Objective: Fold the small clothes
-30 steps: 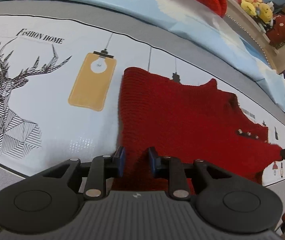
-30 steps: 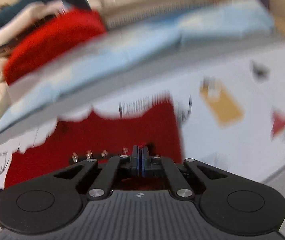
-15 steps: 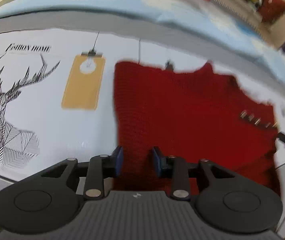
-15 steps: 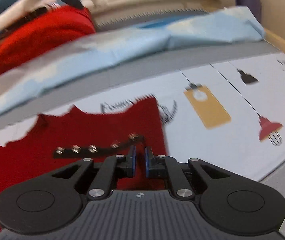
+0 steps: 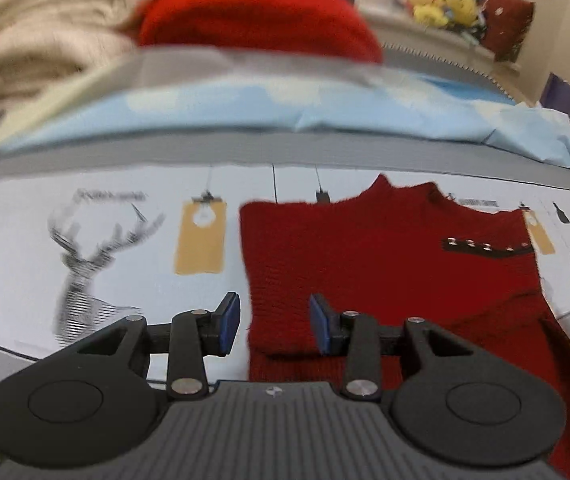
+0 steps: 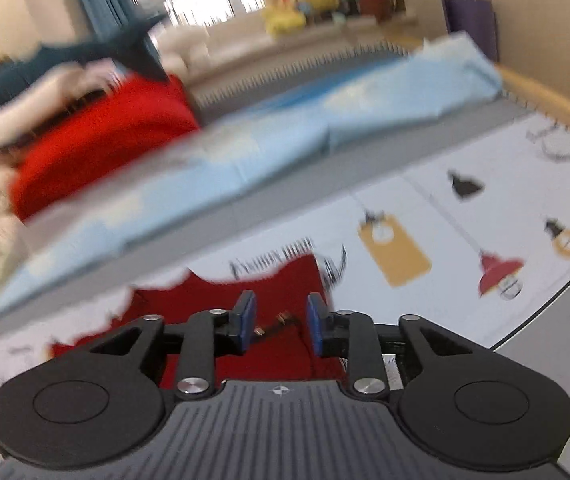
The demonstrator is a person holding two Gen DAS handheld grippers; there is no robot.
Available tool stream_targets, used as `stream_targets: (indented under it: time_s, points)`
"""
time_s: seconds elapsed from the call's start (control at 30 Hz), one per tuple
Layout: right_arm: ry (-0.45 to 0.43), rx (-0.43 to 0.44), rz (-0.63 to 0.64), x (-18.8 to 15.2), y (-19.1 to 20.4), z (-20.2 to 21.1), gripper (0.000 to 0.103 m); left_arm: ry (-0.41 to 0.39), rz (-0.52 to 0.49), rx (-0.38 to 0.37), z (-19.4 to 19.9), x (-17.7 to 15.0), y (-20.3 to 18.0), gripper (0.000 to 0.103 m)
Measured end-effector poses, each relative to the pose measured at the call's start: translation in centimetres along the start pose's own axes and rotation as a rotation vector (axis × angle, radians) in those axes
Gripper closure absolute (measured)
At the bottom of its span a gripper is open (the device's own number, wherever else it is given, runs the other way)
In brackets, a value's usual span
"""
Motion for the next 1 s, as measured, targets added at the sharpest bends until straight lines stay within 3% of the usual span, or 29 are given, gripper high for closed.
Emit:
stream_targets:
  time_s: [0.2, 0.3, 0.43, 0.6, 0.73, 0.87, 0.9, 1.0]
  points:
    - [-0.077, 0.088, 0.040, 1.9, -2.4, 12.3, 0.058, -0.076, -0.050, -0.039, 11.2, -2.5, 0.0, 0.063]
    - [-0.066, 0.075, 0.014, -0.1, -5.8, 17.8, 0.058, -0.043, 0.009, -0.081, 15.7, -6.8, 0.6, 0.063]
    - [0.035, 0.015, -0.051, -5.6, -10.7, 21.7, 0.058, 0.026, 0.009, -0.070, 18.5, -13.0, 0.7, 0.071]
    - [0.165, -0.039, -0.123, -11.8, -14.5, 22.9, 0.058, 0.149, 0.107, -0.028, 19.4, -18.6, 1.9, 0.074]
    - [0.249, -0.087, -0.125, -15.5, -16.3, 22.3, 0.058, 0.172, 0.145, -0.042, 18.5, -20.9, 2.4, 0.074]
    - [0.304, -0.090, -0.189, -16.9, -16.5, 20.2, 0.058, 0.249, 0.231, -0.038, 16.2, -23.8, 3.9, 0.074]
    - [0.315, -0.098, -0.169, -17.2, -16.3, 19.7, 0.058, 0.292, 0.269, -0.018, 15.4, -24.1, 4.4, 0.074]
    - [0.363, -0.139, -0.102, -18.3, -15.9, 18.3, 0.058, 0.295, 0.323, -0.036, 15.0, -24.1, 5.3, 0.072]
Point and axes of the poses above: each gripper's, at about its wrist camera, not at the fingertips, and z roughly against the way its jaws point, y to its left, x to its top, the point moved 3 cm from there along -z, roughly the way its jaws point, and after that the axes turned 14 degrees about -y, right-handed, at the moved point
